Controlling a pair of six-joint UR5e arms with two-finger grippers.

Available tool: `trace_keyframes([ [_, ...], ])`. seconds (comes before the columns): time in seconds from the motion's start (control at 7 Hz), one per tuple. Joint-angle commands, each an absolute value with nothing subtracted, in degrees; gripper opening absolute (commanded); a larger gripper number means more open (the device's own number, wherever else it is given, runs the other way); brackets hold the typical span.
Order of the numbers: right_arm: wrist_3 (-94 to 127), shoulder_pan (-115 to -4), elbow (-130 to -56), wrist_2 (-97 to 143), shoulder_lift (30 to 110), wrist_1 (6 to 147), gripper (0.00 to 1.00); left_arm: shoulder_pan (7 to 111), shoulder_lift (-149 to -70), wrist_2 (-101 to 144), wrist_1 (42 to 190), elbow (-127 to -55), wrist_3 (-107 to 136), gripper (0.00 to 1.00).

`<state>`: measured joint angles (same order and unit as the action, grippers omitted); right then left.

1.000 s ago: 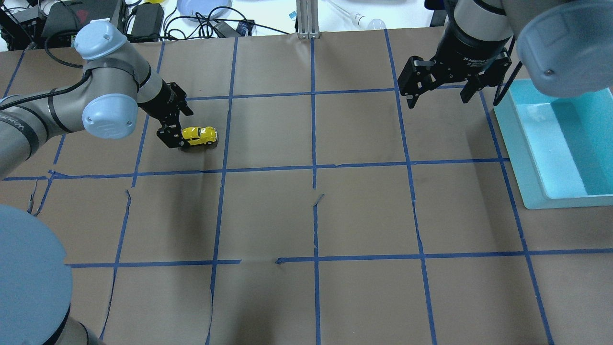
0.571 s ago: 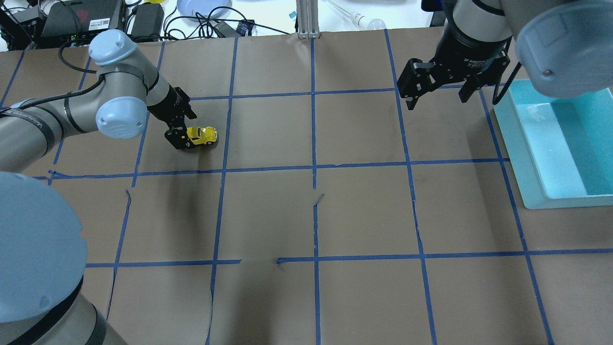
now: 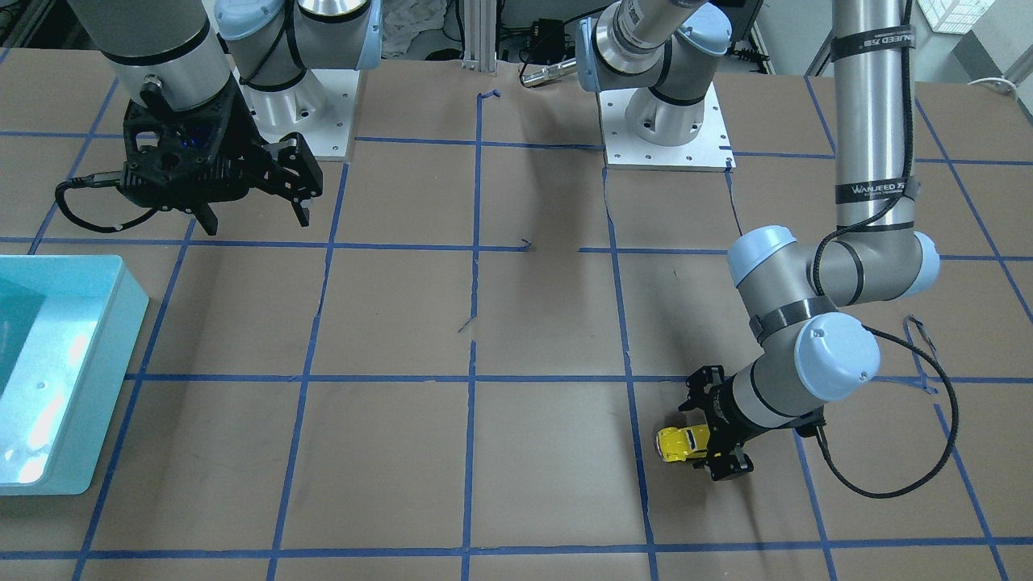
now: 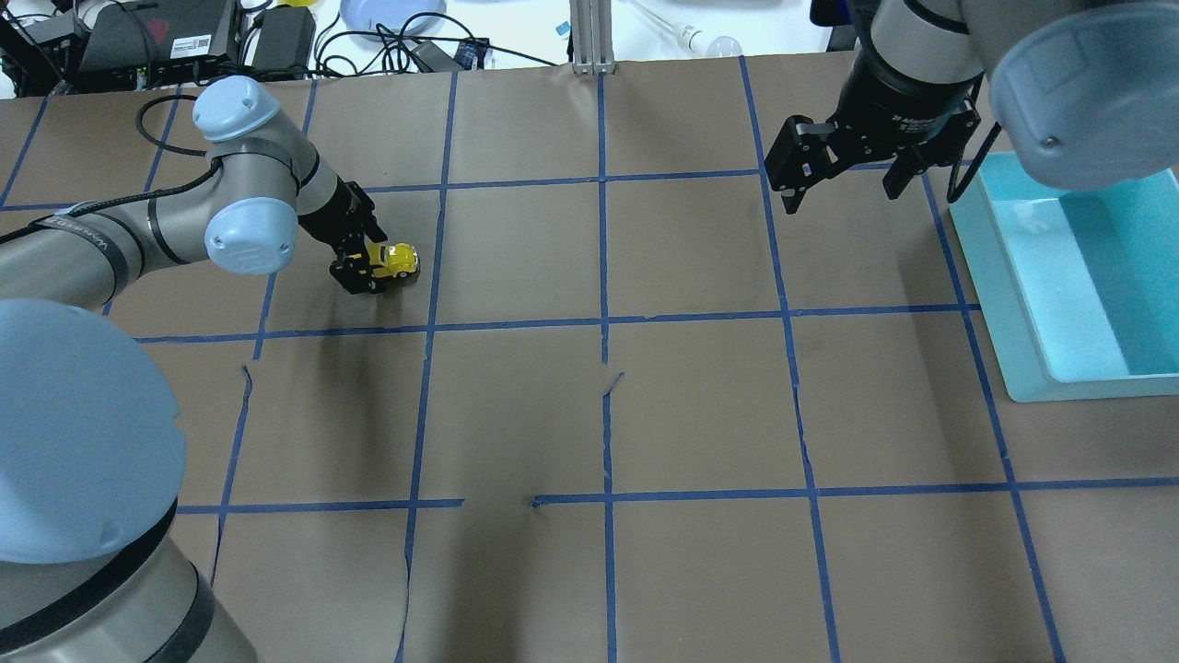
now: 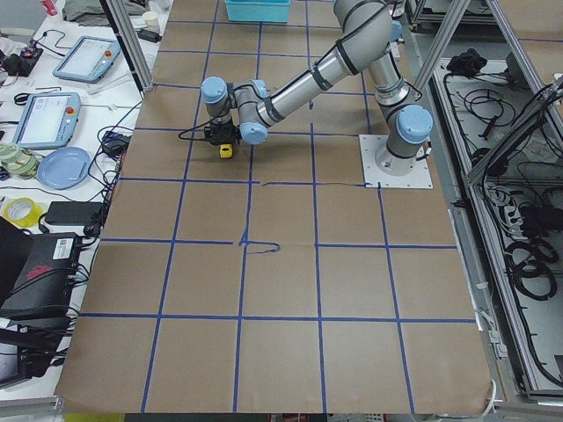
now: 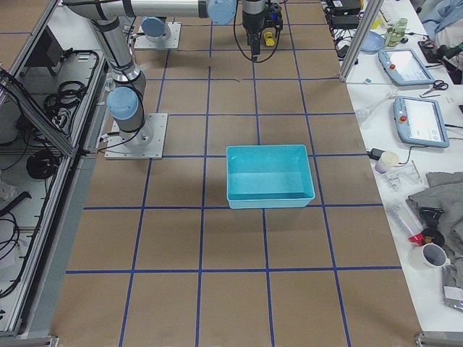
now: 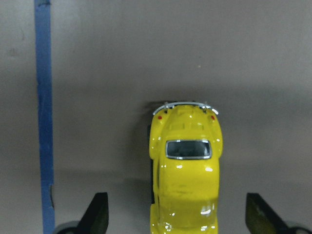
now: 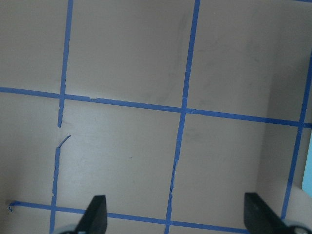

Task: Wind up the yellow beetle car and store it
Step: 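Close the left gripper on the yellow beetle car, then press the car on the table and drag it back toward the robot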

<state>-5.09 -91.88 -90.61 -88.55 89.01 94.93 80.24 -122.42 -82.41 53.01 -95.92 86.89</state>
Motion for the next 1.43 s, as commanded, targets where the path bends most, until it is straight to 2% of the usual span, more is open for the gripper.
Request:
trace_keyframes([
  [0.0,-2.0,-91.8,-90.6,-88.4,88.9,95.0,1.00,80.2,-122.3,-82.4,53.0,-95.0,88.2,0.20],
  [0.29,0.9,-91.8,-90.6,-88.5,88.9,94.8,1.00,80.2,-122.2,-81.6,53.0,-94.1,88.2,0.11],
  [0.43,0.8,-91.8,-90.6,-88.5,88.9,94.7,1.00,80.2,-122.2,-77.0,53.1,-93.5,88.3,0.03],
  [0.57,0.8,-91.8,-90.6,-88.5,88.9,94.7,1.00,80.2,-122.3,-72.7,53.1,-93.4,87.5,0.00],
  [1.29,0.4,-91.8,-90.7,-88.5,88.9,94.7,1.00,80.4,-122.3,-69.6,59.0,-94.0,78.2,0.00],
])
